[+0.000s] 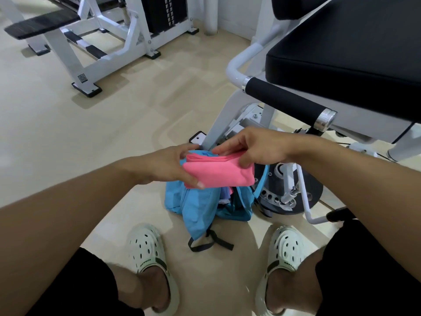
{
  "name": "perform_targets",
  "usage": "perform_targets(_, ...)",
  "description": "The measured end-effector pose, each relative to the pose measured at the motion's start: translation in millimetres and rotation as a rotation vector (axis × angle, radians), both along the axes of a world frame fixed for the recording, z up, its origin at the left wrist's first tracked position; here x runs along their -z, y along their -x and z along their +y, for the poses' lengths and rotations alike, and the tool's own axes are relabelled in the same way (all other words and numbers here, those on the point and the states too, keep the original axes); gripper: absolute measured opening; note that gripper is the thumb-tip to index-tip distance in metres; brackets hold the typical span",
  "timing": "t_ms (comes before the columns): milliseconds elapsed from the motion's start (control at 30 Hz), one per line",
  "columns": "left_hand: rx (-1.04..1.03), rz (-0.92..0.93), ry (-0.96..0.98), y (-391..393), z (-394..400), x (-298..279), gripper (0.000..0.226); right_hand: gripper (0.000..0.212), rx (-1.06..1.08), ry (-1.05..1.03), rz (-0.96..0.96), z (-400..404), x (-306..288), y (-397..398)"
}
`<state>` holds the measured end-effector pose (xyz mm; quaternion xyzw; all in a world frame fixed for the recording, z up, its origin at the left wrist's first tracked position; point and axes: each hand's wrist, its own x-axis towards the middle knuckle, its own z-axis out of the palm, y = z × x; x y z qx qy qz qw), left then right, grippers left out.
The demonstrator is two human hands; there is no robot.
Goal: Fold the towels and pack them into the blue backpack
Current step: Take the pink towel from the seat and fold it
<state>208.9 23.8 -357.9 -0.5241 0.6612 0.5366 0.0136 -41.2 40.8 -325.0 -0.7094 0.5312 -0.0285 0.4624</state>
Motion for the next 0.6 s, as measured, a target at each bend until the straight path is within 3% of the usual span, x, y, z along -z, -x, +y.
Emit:
perform_targets(67, 0.026, 0.06, -0.009, 1, 1, 0, 0.057, 0.071, -0.024, -0.012, 0.0, 0, 0, 3)
perform_targets(167, 0.012, 0.162, -0.011, 6, 2, 1, 0.031, 0.072, -0.055, -0.042, 0.034, 0, 3, 5)
perform_targets(400, -0.034, 0.141, 0.11, 15, 2, 2, 0.028, 0.076, -0.194, -0.129, 0.065, 2, 10, 5)
perform_targets(600, -0.046, 0.157, 0.146, 24, 5, 8, 0.016, 0.053, -0.24, 0.135, 0.27, 5, 18, -7)
